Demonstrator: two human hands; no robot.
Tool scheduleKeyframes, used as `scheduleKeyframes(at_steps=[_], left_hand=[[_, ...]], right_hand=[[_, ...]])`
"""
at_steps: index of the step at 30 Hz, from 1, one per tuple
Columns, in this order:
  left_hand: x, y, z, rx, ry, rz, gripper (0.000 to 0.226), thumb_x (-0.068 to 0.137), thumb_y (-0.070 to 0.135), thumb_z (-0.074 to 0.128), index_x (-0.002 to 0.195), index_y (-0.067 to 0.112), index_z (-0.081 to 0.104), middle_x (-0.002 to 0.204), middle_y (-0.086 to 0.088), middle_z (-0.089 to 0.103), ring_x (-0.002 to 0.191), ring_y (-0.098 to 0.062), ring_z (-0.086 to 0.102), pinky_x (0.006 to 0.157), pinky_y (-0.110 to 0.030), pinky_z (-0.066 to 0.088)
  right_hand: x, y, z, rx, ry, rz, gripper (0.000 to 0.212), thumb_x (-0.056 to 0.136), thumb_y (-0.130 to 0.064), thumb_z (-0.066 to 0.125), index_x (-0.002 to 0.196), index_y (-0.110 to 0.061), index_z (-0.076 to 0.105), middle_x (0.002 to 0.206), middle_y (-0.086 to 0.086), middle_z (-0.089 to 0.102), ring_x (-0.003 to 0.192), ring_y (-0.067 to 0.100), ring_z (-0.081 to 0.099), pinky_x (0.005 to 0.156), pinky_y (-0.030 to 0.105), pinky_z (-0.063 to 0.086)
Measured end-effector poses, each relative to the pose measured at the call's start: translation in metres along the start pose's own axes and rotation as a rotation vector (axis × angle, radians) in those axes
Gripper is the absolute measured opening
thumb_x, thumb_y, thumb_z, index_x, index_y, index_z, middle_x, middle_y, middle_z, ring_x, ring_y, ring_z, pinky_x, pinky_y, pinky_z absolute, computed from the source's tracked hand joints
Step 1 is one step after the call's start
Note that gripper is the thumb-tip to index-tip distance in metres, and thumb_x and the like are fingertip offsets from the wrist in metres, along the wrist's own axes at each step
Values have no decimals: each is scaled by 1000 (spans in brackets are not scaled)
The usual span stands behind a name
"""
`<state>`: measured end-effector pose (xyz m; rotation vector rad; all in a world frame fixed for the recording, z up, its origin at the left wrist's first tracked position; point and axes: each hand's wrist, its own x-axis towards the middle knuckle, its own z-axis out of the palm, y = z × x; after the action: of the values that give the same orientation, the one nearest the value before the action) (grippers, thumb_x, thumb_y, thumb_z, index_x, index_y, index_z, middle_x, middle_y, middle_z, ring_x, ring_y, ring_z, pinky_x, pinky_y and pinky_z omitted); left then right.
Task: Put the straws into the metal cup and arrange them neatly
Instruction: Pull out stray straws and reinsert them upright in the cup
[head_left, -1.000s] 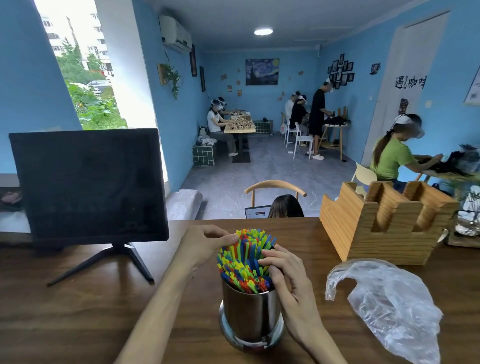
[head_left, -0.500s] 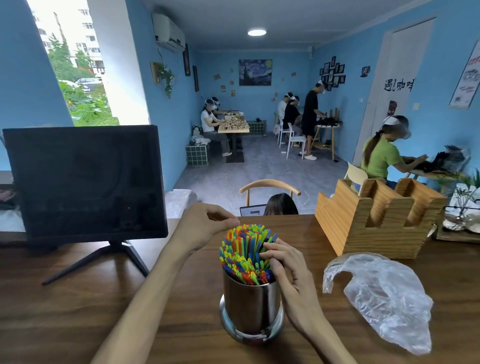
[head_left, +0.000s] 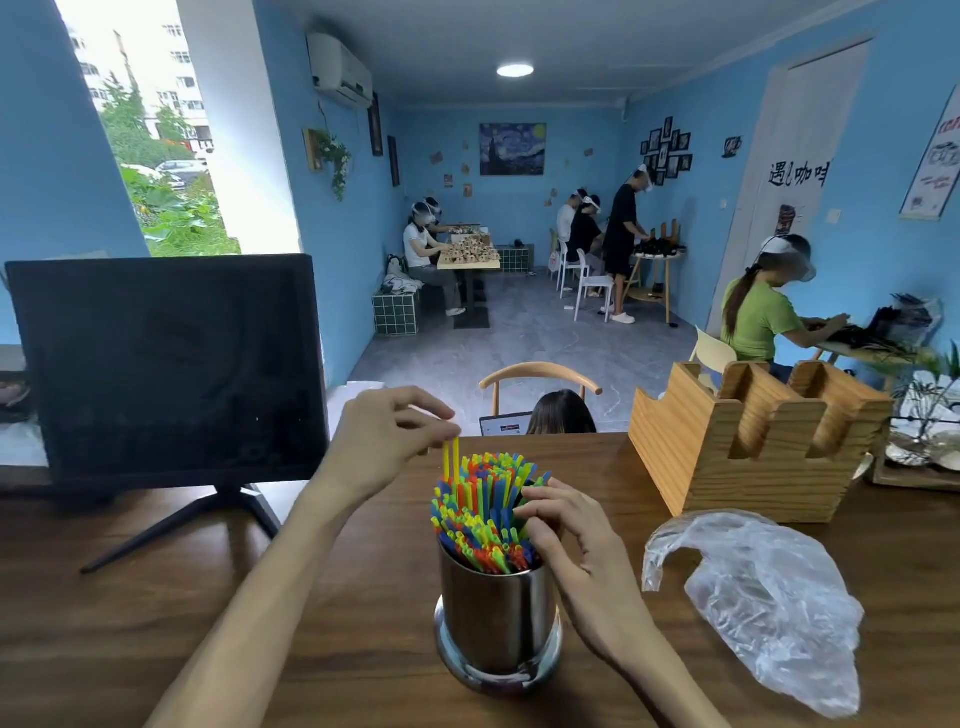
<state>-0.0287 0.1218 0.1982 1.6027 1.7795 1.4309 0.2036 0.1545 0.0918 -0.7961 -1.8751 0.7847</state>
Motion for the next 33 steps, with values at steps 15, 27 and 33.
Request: scheduleKeyframes(at_steps=[15,27,33], left_hand=[[-18,63,-14,-676,499,330,6,80,22,78,84,19,74,84,-5,78,76,-22,73,69,-26,57],[-26,-26,23,-199,279,-120,16,81,31,83,94,23,81,81,7,75,75,-4,65,69,-16,49],[-14,-34,40,47,207,-75,20,85,25,82,105,24,81,89,18,75,84,8,68,75,-14,58]], right_hand=[[43,-57,-23,219,-252,-107,27,106,-33,48,124,-23,66,97,0,74,102,10,67,96,25,47],[77,-51,-73,545,345,-55,38,84,-43,69,79,-6,64,56,-2,60,51,10,55,56,20,45],[81,-46,-60,147,209,-124,23,90,-35,65,77,-16,68,64,0,66,57,5,60,57,16,42]])
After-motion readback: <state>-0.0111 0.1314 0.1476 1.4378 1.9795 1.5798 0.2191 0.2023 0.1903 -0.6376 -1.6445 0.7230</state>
